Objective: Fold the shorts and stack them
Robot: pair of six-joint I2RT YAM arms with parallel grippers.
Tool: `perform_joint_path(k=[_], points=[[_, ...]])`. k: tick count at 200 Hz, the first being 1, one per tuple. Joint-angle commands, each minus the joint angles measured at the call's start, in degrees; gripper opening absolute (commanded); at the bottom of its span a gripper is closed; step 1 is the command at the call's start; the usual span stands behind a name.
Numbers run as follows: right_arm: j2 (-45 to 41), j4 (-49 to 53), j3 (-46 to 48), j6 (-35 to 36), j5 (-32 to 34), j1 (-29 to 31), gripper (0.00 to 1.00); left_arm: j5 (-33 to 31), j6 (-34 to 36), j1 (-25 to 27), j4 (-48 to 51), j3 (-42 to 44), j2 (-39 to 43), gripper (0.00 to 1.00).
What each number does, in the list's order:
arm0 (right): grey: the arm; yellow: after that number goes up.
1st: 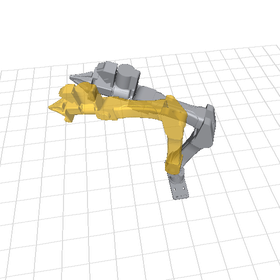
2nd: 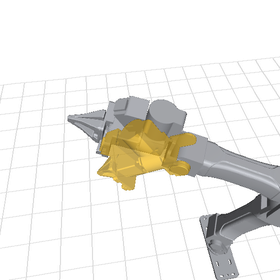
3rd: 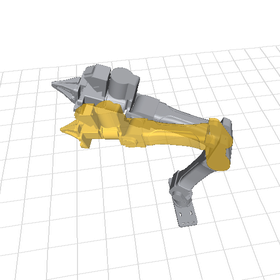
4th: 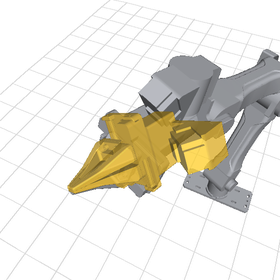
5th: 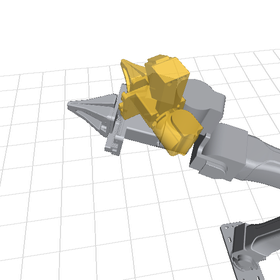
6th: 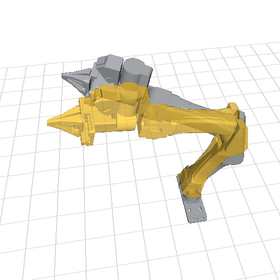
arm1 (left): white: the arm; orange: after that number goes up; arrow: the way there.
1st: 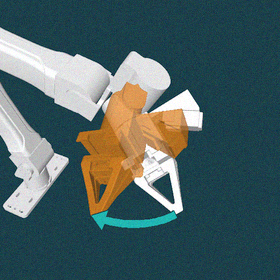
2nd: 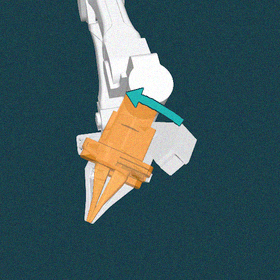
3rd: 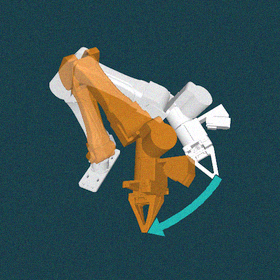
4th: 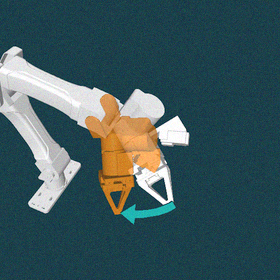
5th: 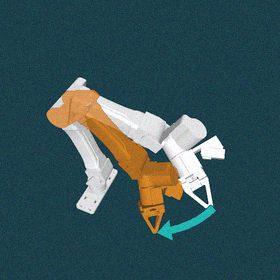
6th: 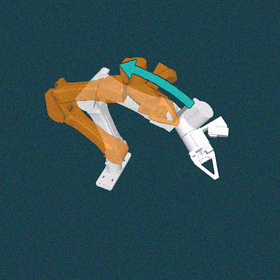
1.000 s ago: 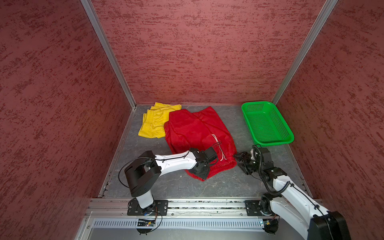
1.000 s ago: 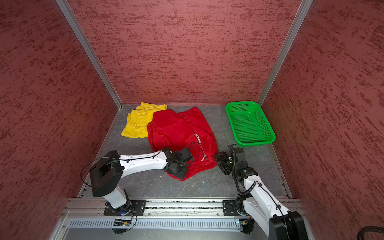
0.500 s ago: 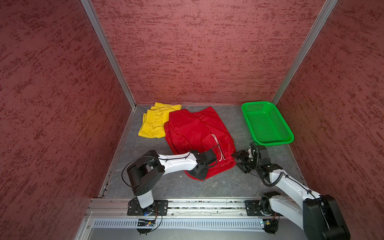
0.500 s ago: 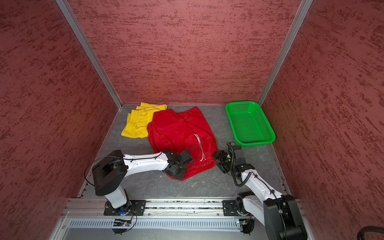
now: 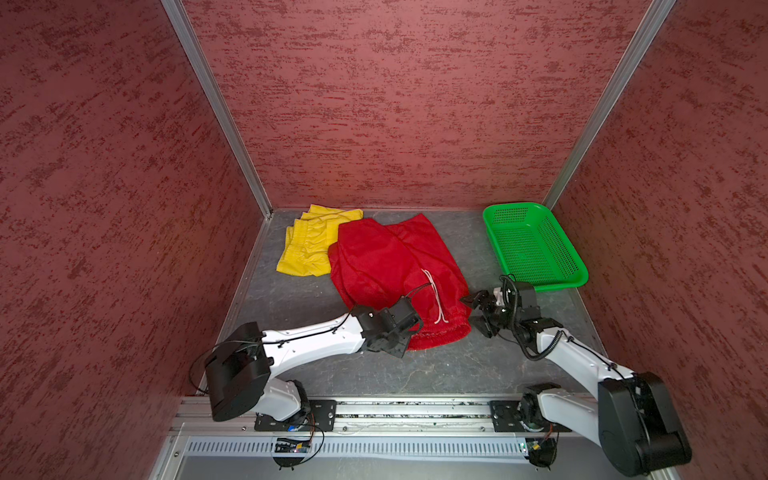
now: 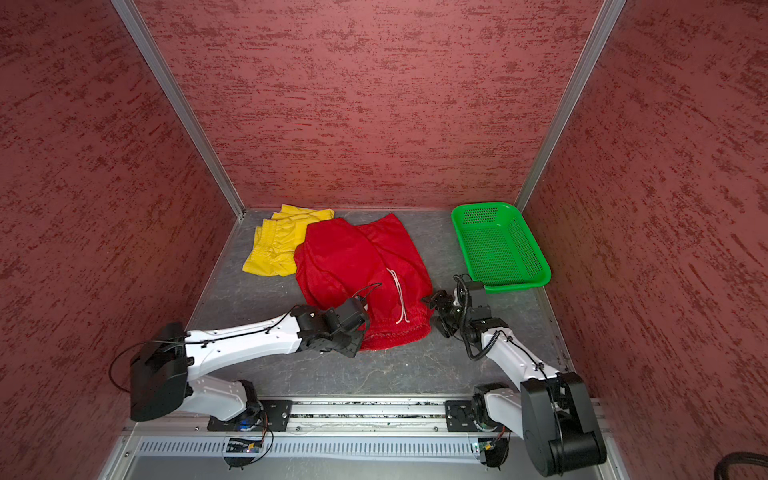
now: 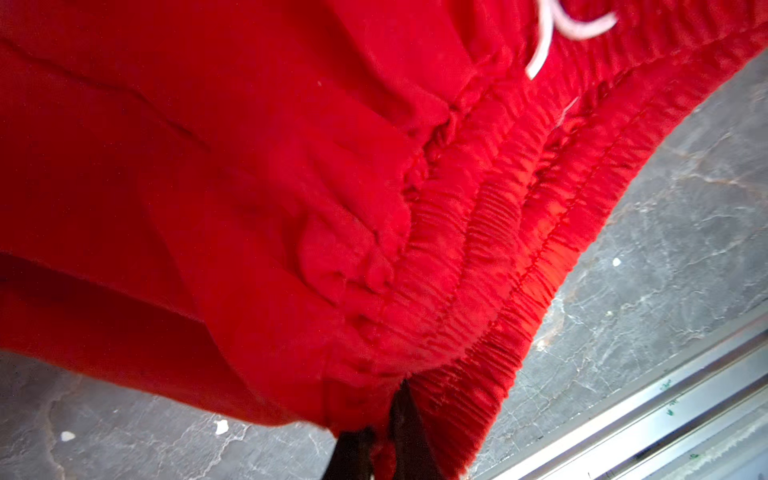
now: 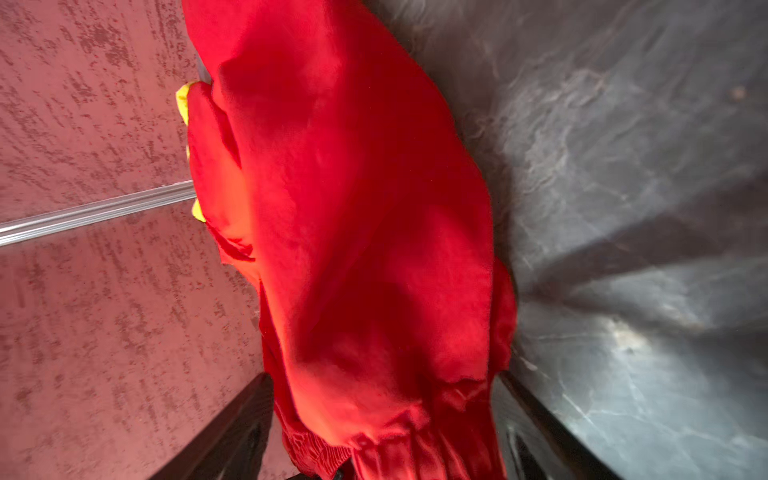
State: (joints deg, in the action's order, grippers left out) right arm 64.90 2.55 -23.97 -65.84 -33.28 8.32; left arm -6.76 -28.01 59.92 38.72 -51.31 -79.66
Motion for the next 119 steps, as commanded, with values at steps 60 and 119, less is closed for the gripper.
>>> perform_joint_path(k=[60, 119], points=[[0.1, 17.4, -6.5, 7.3, -1.0, 0.1, 0.89, -4.1, 0.5, 0.6, -4.7, 5.9, 7.5, 0.01], [0.9, 10.2, -1.5, 4.2, -3.7, 2.5, 0.90, -5.4, -1.6, 0.7, -7.0, 8.0, 10.7, 0.01]])
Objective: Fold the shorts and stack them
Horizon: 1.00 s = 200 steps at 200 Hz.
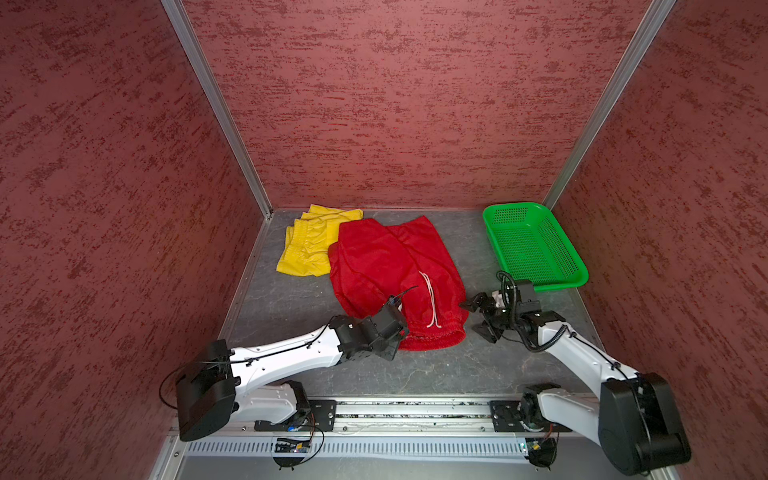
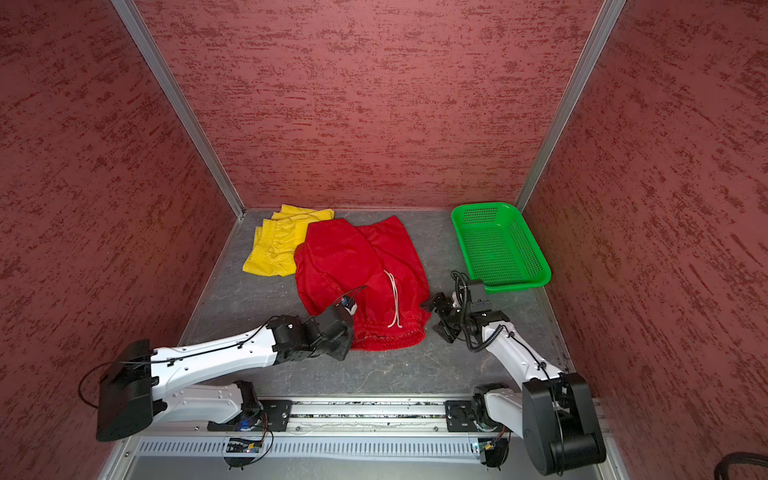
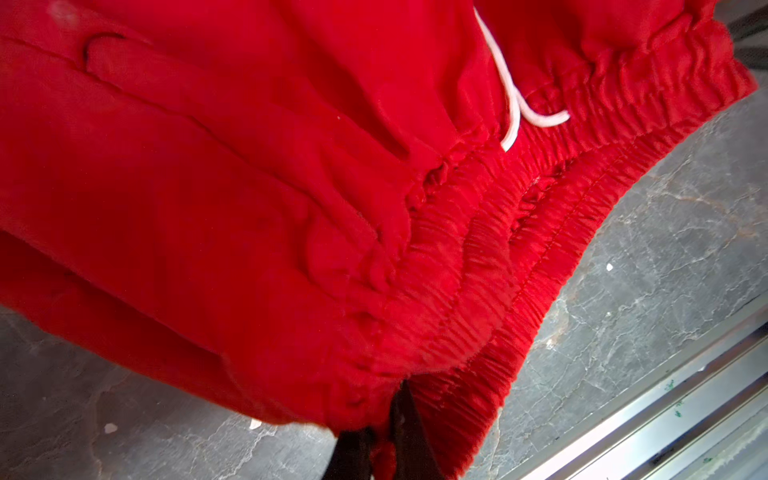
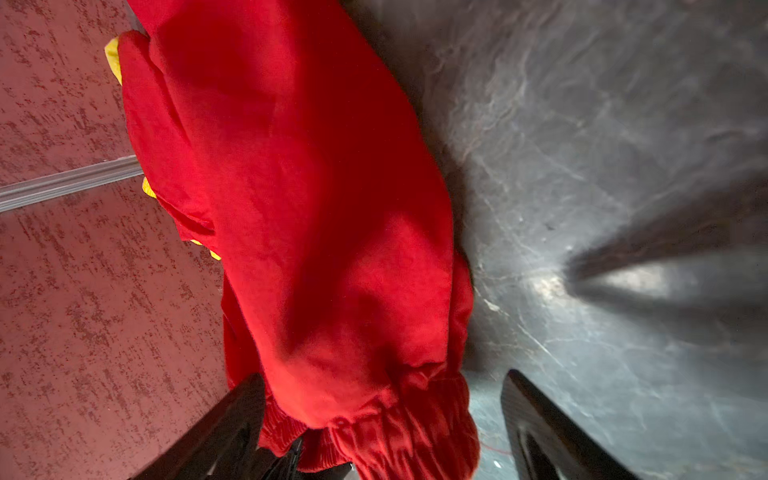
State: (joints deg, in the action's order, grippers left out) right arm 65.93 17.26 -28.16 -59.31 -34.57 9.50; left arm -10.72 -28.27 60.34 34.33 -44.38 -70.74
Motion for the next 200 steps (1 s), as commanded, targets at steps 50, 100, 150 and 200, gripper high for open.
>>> perform_joint_path(k=[50, 100, 150, 200], points=[[3.0, -13.0, 5.1, -5.6, -3.7, 3.8, 0.90, -1.6, -1.4, 0.6, -2.3, 1.0, 2.2, 0.01], [8.3, -18.7, 7.5, -6.0, -3.3, 5.8, 0.64, -3.4, -2.9, 0.7, -1.6, 1.1, 4.7, 0.01], [0.3, -10.7, 3.6, -5.4, 4.0, 4.8, 0.13, -8.8, -5.8, -0.5, 5.6, -2.2, 9.4, 0.00], [-5.3, -1.3, -15.2, -0.6, 7.4, 0.2, 0.00, -10.7, 1.4, -9.1, 7.9, -12.6, 13.3, 0.00]])
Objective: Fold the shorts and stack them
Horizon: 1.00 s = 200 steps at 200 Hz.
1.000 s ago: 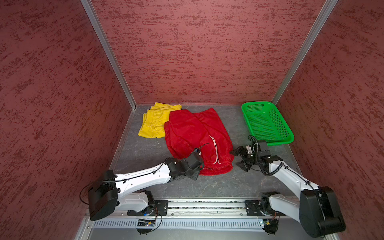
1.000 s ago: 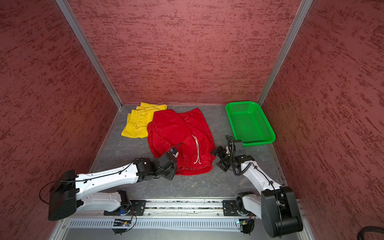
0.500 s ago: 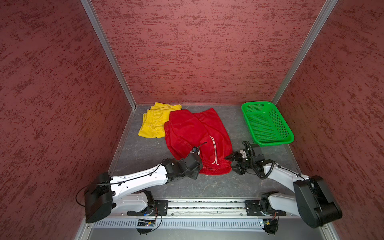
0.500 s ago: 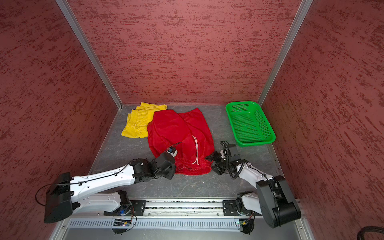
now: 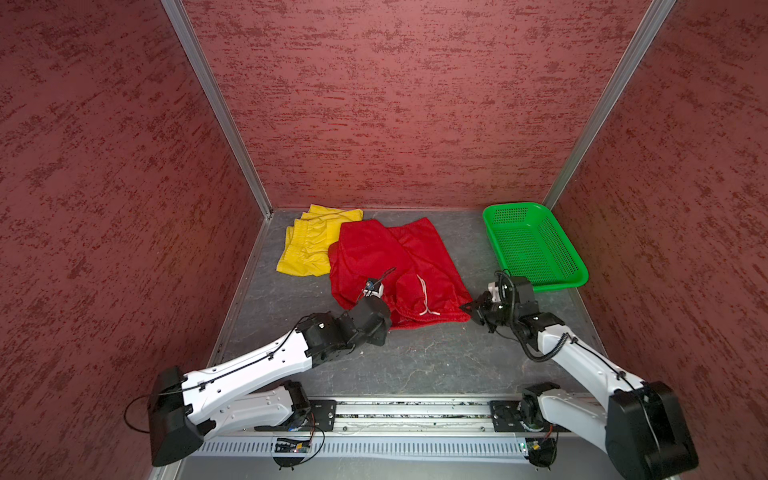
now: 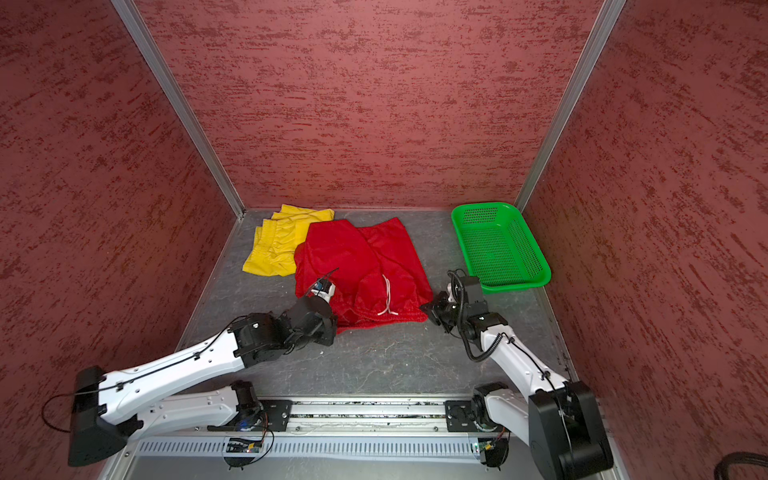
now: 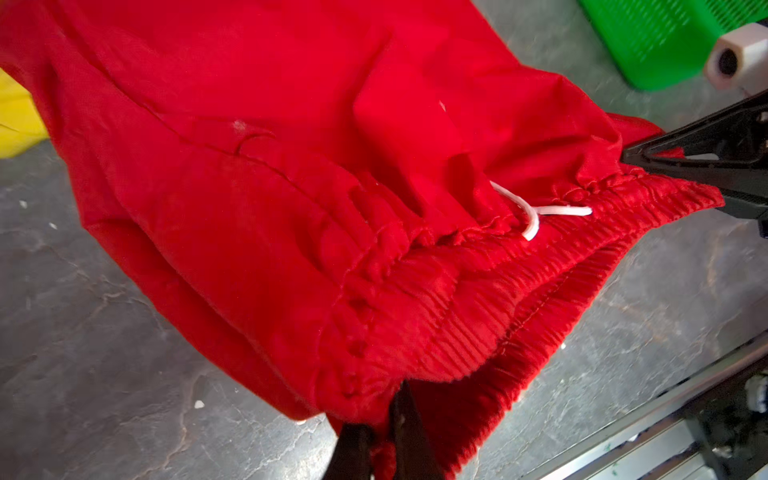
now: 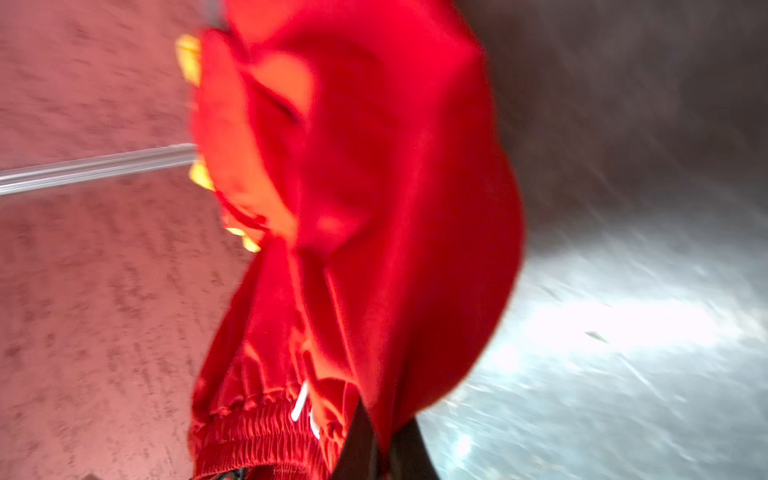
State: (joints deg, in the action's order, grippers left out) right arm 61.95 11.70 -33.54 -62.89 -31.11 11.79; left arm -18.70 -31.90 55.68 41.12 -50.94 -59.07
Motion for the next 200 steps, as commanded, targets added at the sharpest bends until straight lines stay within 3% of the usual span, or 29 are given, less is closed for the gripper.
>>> perform_joint_path(k=[1, 39, 68, 104, 151, 168, 200], points=[[-1.3, 4.3, -10.3, 3.1, 3.9, -2.2, 0.00, -2.7, 5.4, -4.7, 1.1, -6.5, 1.6, 0.00], [3.5, 8.6, -30.8, 8.5, 3.1, -3.5, 0.00, 0.4, 20.8, -13.0, 1.5, -22.9, -2.5, 0.01], [5.3, 6.2, -42.0, 9.9, 1.1, -3.5, 0.00, 0.1, 29.5, -14.7, 3.8, -35.9, -6.6, 0.01], [4.3, 0.5, -50.5, 9.8, -0.4, -3.5, 0.00, -1.4, 32.7, -14.4, 3.4, -46.5, -7.7, 0.01], [7.9, 2.5, -61.0, 12.9, 1.3, -3.6, 0.00, -2.2, 41.3, -15.2, -5.2, -50.6, -9.3, 0.01], [11.6, 2.3, -64.5, 13.7, 1.2, -3.6, 0.00, 0.1, 43.1, -18.5, -7.6, -51.3, -11.9, 0.02], [22.2, 1.9, -72.4, 14.8, -0.1, -3.6, 0.00, 8.5, 40.2, -27.7, -9.4, -55.7, -20.0, 0.02]])
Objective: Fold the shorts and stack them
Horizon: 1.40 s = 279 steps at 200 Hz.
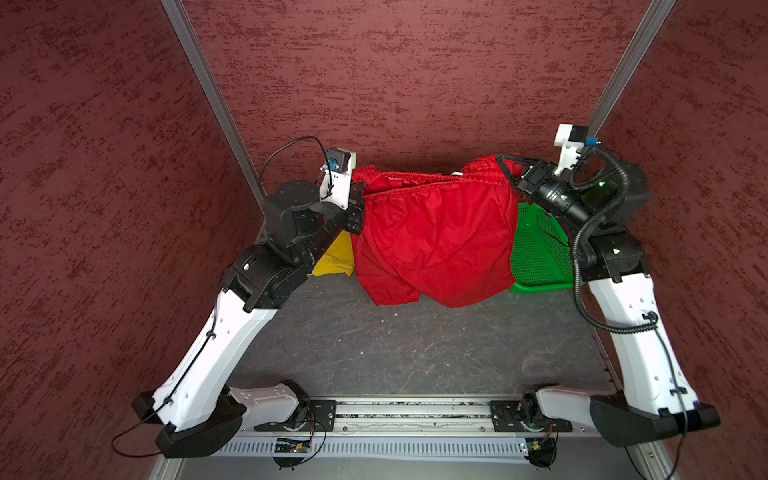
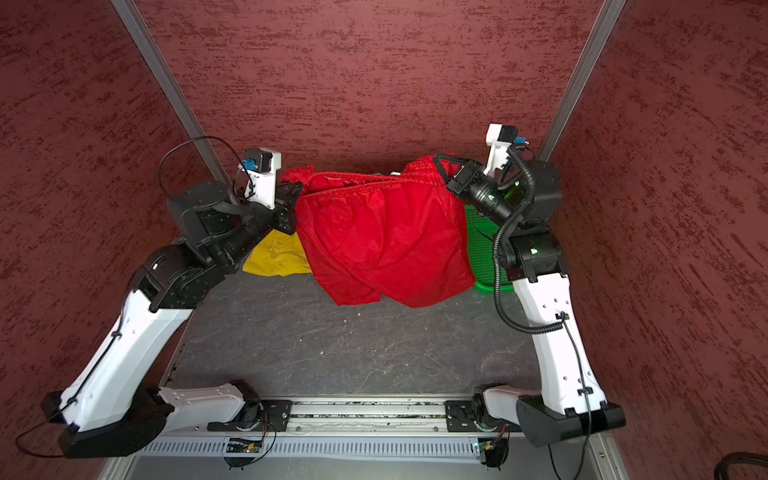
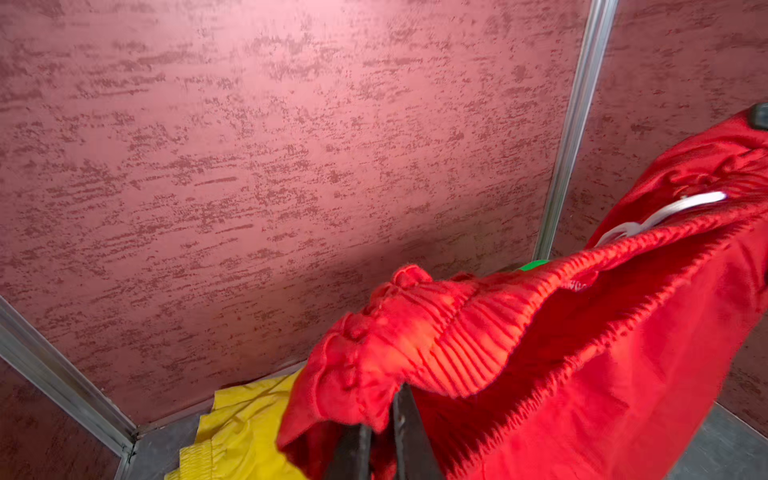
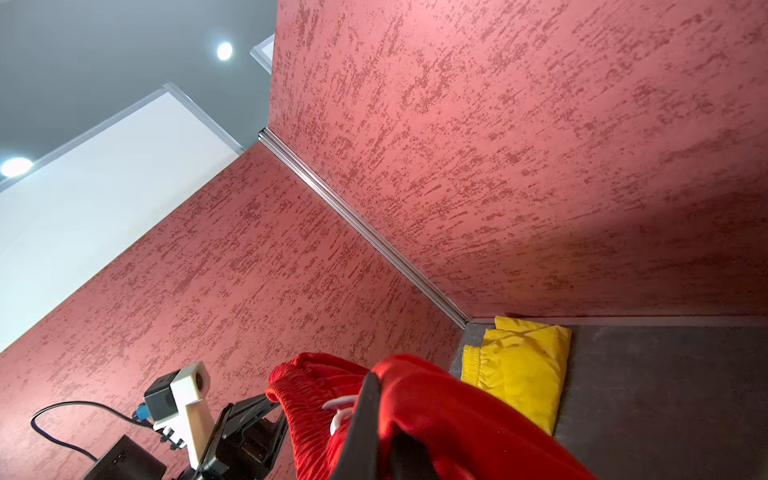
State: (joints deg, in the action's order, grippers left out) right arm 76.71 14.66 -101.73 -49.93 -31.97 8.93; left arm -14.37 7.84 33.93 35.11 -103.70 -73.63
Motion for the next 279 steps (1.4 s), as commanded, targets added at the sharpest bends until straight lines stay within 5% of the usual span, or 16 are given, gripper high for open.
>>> perform_joint_path(k=[1, 33, 69, 85, 107, 139, 193, 230, 279], points=[[8.1, -1.1, -4.6, 1.9, 0.7, -0.8, 0.00, 4.4, 0.4, -6.2, -3.6, -3.1, -5.7, 0.02], [24.3, 0.5, -20.3, 2.8, -2.3, -0.8, 0.00, 11.8, -2.0, -12.6, -7.4, -10.1, -15.3, 0.02], [48.2, 10.0, -60.7, 2.4, -6.7, -1.0, 0.00, 16.0, -1.0, -14.9, -11.0, -20.2, -21.3, 0.02], [51.1, 7.1, -66.2, -0.5, -8.6, -1.5, 0.00, 17.6, -0.2, -14.8, -14.3, -18.3, -18.9, 0.02], [44.0, 8.4, -53.1, 3.4, -10.8, -1.5, 0.00, 18.2, 0.0, -14.1, -18.7, -7.9, -11.5, 0.02], [27.3, 4.5, -16.4, 7.5, -10.4, -1.5, 0.00, 16.3, -0.8, -11.4, -15.9, 12.8, 0.3, 0.02], [10.8, -1.3, 30.5, 3.4, -5.2, -2.8, 0.00, 7.0, -11.2, 5.6, -2.7, 44.7, 15.1, 0.00], [9.9, 2.8, 43.3, 5.3, -2.0, -3.1, 0.00, 1.4, -23.6, 21.3, 3.4, 55.5, 18.2, 0.00], [8.9, 8.6, 46.1, 12.7, 6.2, -3.1, 0.01, -4.4, -35.1, 37.3, 3.1, 62.6, 16.4, 0.00]])
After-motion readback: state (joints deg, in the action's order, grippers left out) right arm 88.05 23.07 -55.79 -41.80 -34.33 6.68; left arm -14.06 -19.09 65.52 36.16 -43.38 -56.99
